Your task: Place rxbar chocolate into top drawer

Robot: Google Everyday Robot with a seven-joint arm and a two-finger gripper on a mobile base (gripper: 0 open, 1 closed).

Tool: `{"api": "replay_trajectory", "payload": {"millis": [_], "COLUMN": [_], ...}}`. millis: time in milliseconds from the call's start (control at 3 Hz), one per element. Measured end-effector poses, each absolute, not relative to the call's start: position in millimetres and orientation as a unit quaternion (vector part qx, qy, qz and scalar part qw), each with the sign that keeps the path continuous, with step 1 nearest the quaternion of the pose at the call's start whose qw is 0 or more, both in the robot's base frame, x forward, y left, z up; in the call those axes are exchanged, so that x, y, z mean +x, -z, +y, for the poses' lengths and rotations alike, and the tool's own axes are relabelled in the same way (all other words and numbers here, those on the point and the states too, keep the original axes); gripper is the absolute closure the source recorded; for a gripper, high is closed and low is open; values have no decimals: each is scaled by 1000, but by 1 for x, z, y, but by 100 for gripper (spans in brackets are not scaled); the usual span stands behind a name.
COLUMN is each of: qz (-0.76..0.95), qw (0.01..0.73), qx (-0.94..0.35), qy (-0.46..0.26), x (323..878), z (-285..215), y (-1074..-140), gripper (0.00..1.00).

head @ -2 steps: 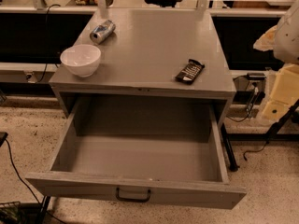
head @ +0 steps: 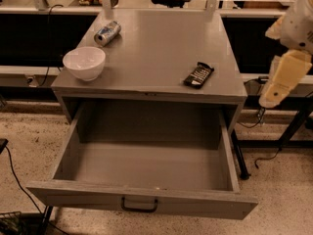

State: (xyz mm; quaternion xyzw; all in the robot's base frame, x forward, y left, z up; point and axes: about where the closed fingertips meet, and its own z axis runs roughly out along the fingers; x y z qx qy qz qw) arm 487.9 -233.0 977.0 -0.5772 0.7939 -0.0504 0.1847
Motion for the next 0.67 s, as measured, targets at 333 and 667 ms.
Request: {"api": "replay_trajectory", "payload": {"millis": [333,667], "qz": [803,812], "qw": [241,317], "qx": [-540,-487], "qy": [73,58], "x": [562,633], "z": [-250,-267], "y": [-984,-973], "gripper": [0,0]}}
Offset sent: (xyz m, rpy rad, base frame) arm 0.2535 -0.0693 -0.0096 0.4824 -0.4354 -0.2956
